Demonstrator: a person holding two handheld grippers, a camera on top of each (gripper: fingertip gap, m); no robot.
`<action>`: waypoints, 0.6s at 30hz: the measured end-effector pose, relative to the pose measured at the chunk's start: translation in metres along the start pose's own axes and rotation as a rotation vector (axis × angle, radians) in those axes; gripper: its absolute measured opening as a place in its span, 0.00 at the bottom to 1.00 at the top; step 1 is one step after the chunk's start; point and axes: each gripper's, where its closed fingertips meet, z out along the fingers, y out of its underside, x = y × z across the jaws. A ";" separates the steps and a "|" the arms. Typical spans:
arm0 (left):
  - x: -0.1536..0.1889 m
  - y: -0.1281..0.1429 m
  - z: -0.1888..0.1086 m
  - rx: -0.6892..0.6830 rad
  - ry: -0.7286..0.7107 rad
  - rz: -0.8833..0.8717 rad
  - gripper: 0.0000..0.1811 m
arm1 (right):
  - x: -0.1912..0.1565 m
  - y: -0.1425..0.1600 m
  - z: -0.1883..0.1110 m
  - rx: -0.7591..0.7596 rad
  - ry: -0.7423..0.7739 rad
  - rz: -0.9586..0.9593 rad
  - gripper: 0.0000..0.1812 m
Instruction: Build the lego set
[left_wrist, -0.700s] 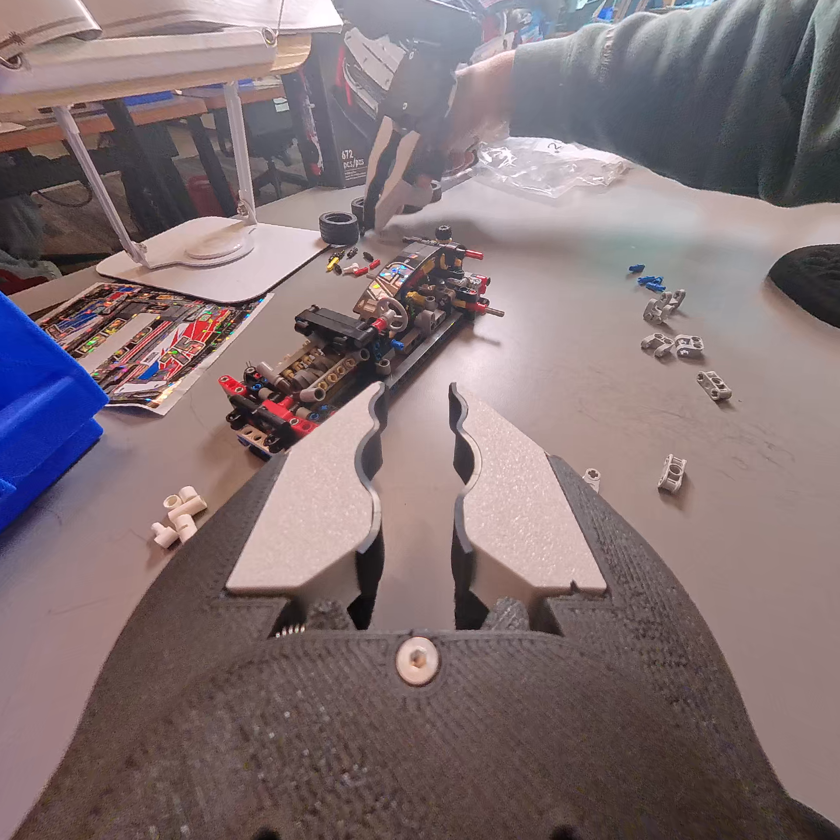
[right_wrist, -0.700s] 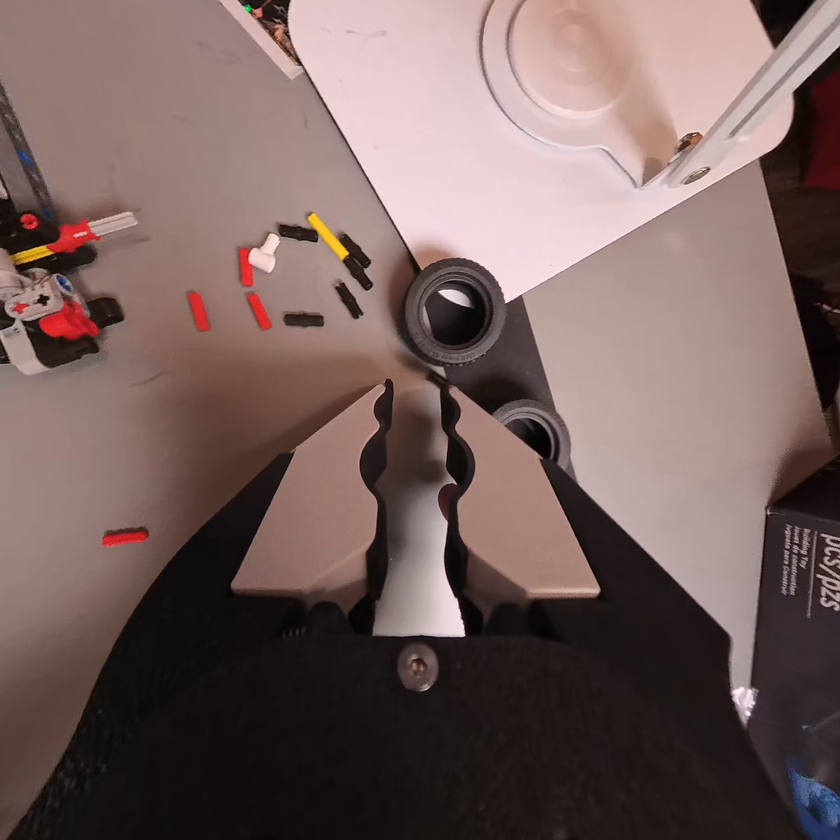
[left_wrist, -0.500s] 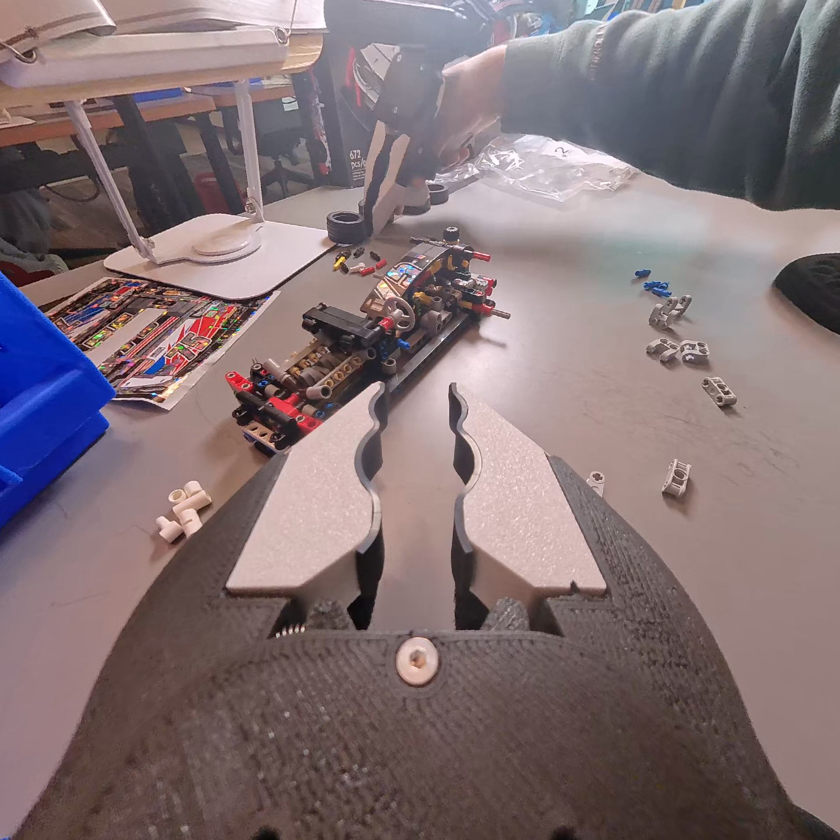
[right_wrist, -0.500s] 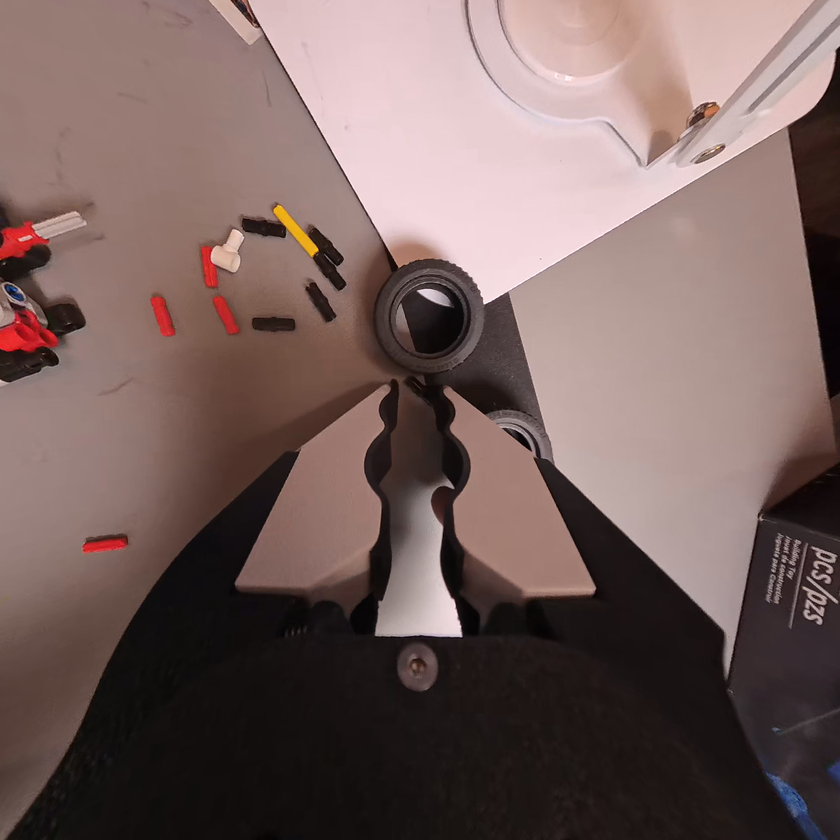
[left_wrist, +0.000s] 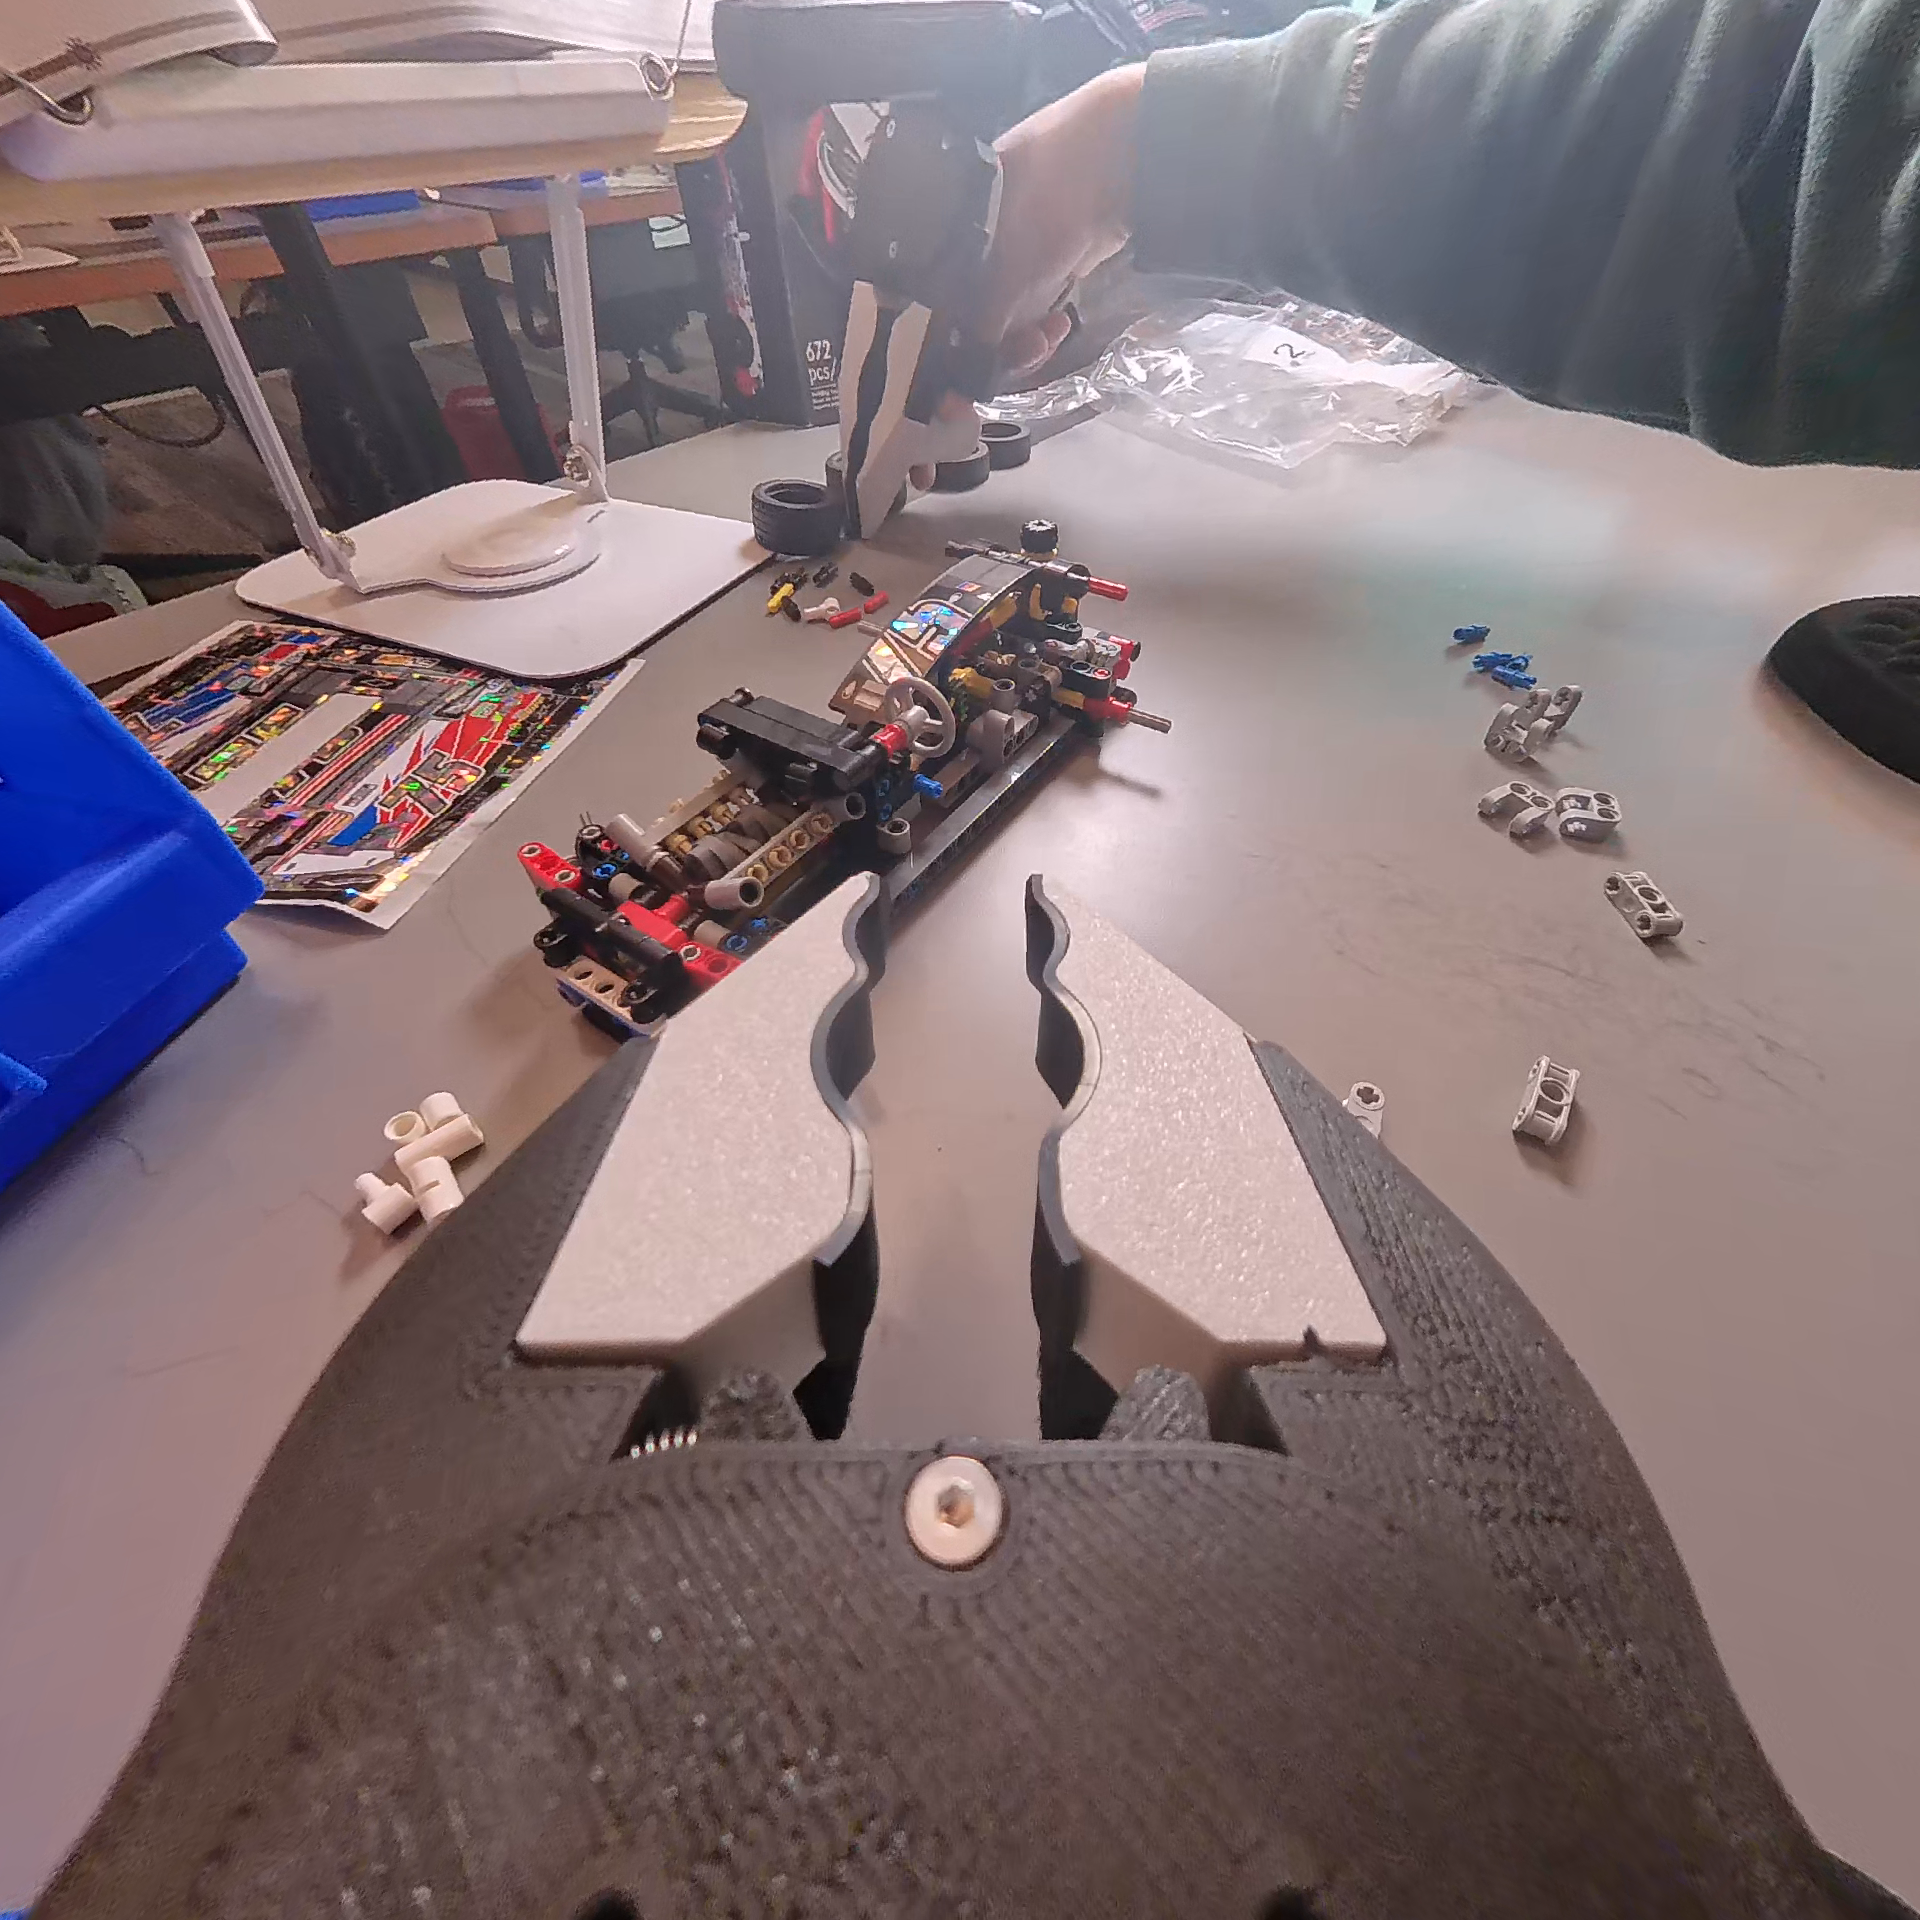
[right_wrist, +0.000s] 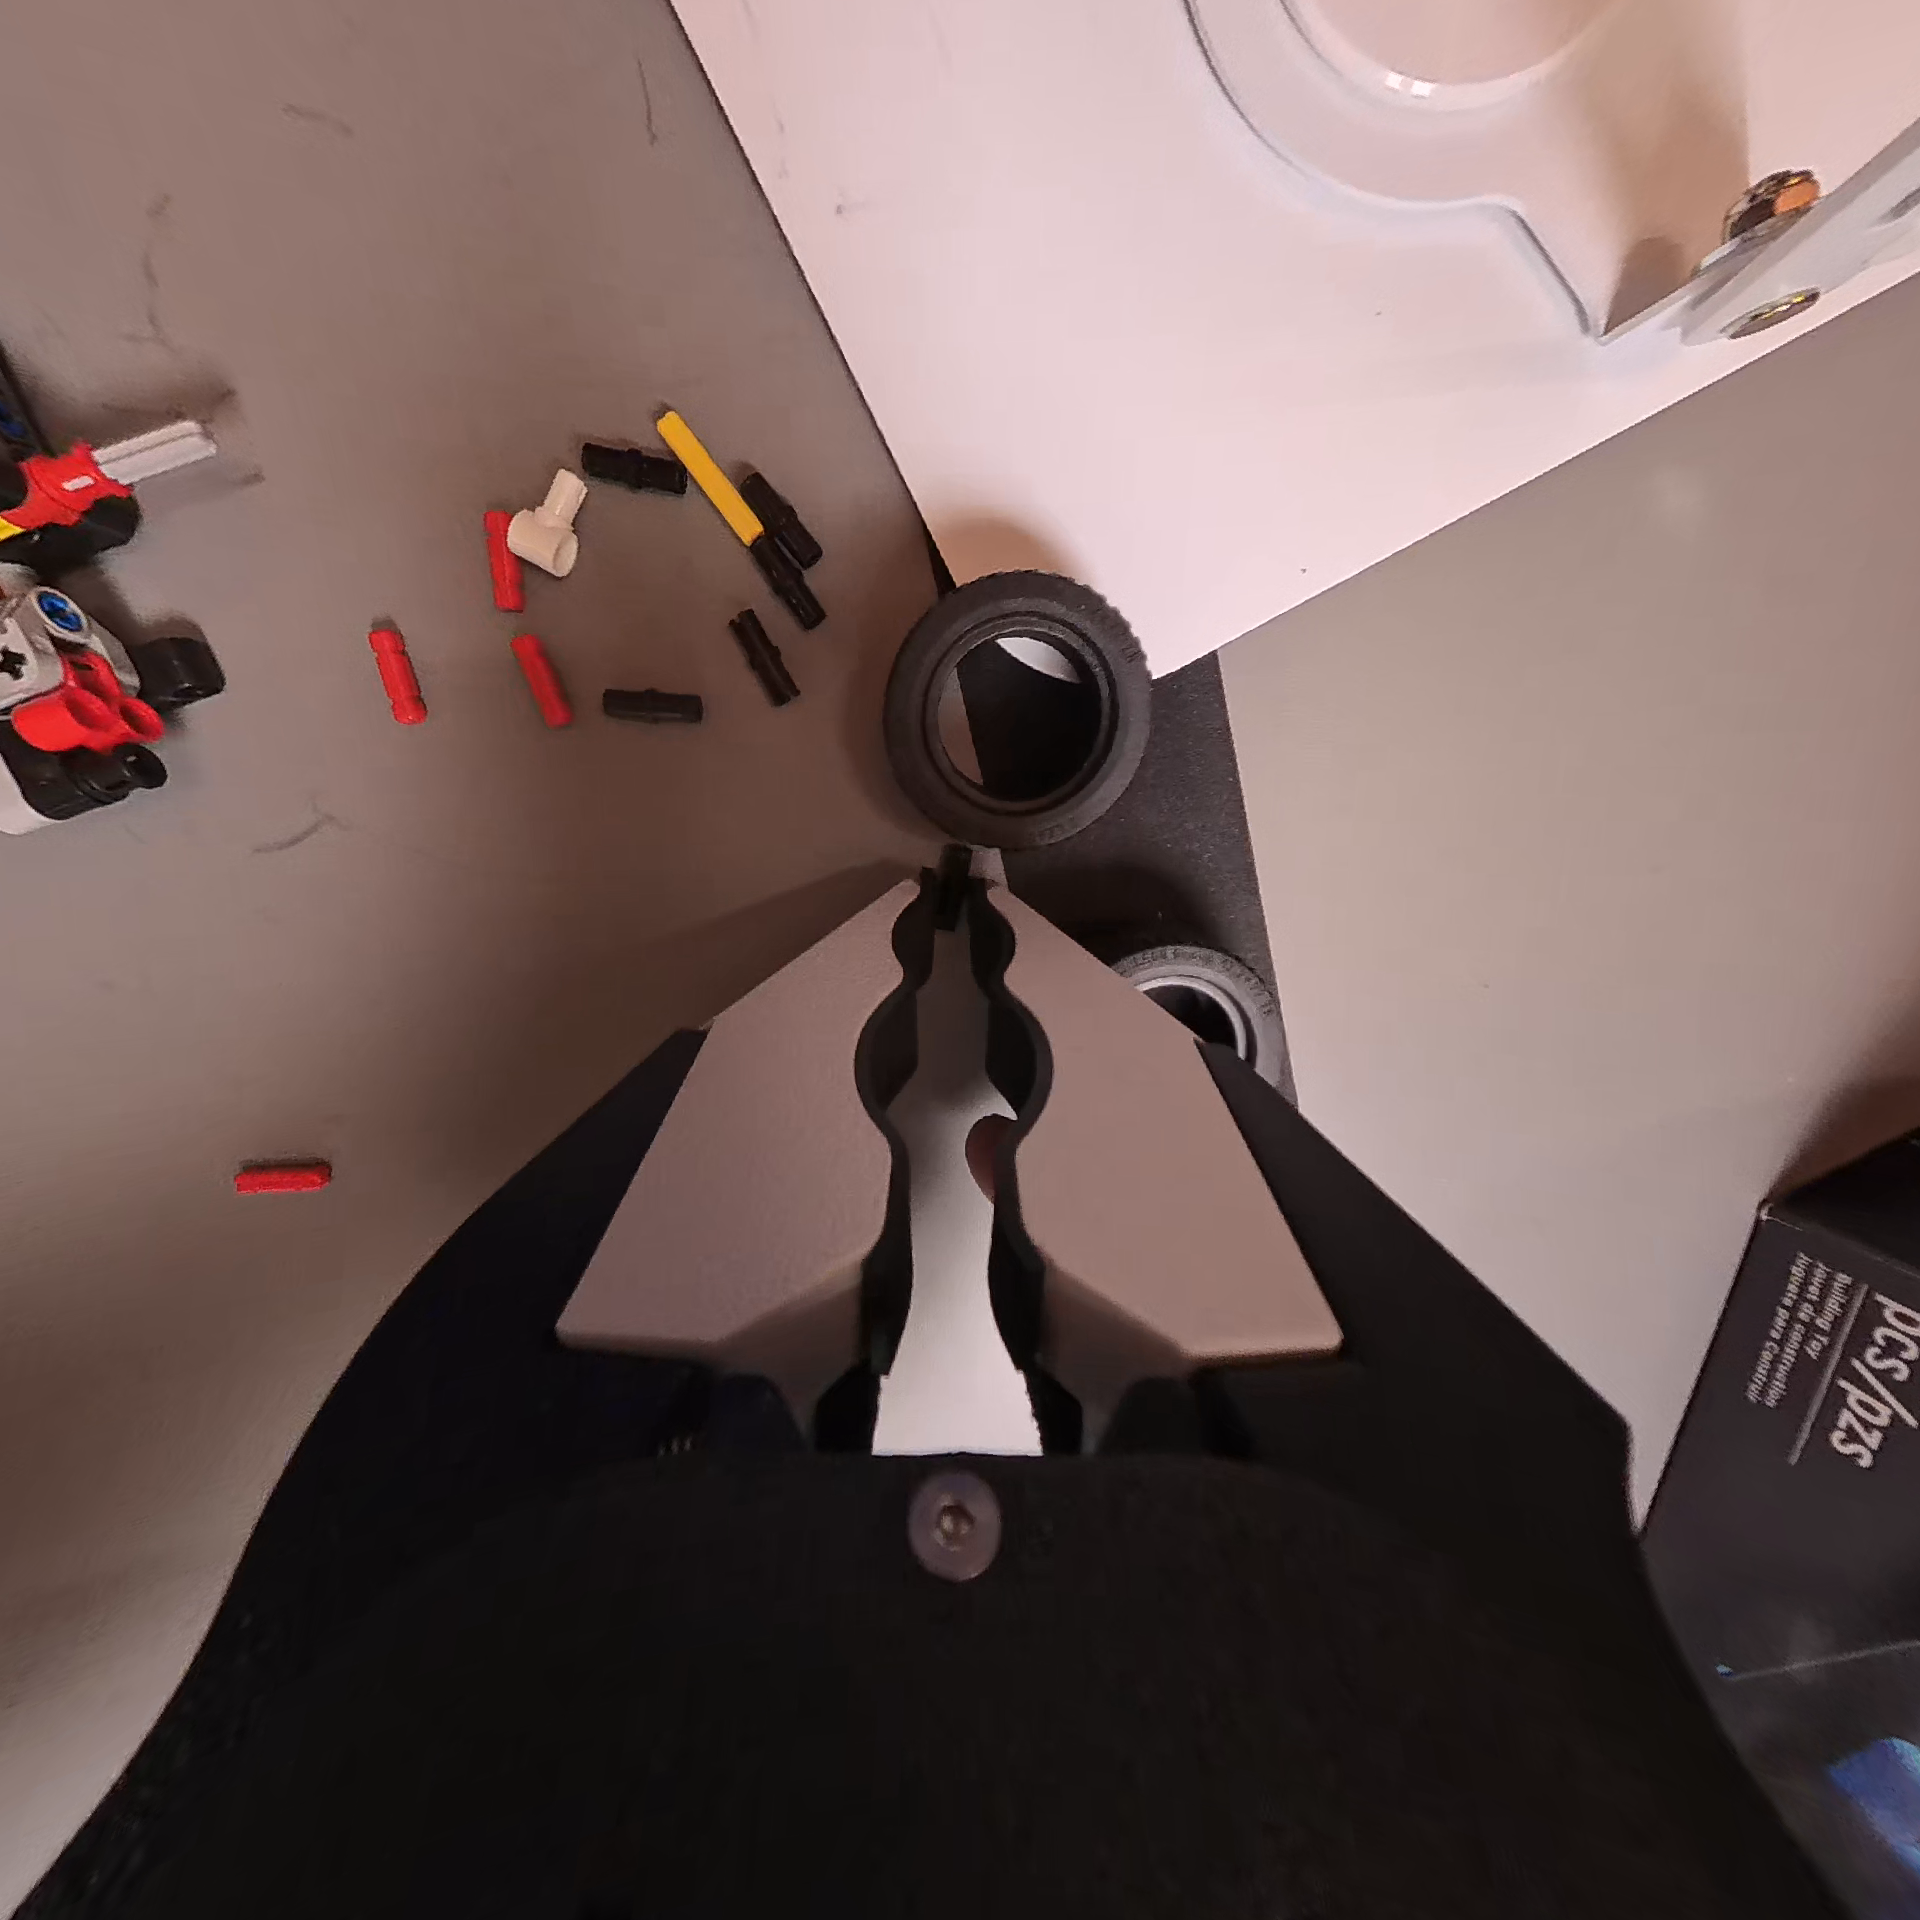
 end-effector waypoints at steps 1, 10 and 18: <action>0.000 0.000 0.000 -0.001 0.001 0.001 0.13 | -0.001 0.000 0.000 0.006 0.001 0.000 0.02; 0.001 -0.001 -0.001 0.004 0.005 0.008 0.13 | -0.019 0.003 -0.015 0.093 -0.022 0.018 0.02; 0.006 -0.004 -0.001 0.014 0.020 0.028 0.13 | -0.120 0.054 -0.050 0.086 -0.065 -0.049 0.02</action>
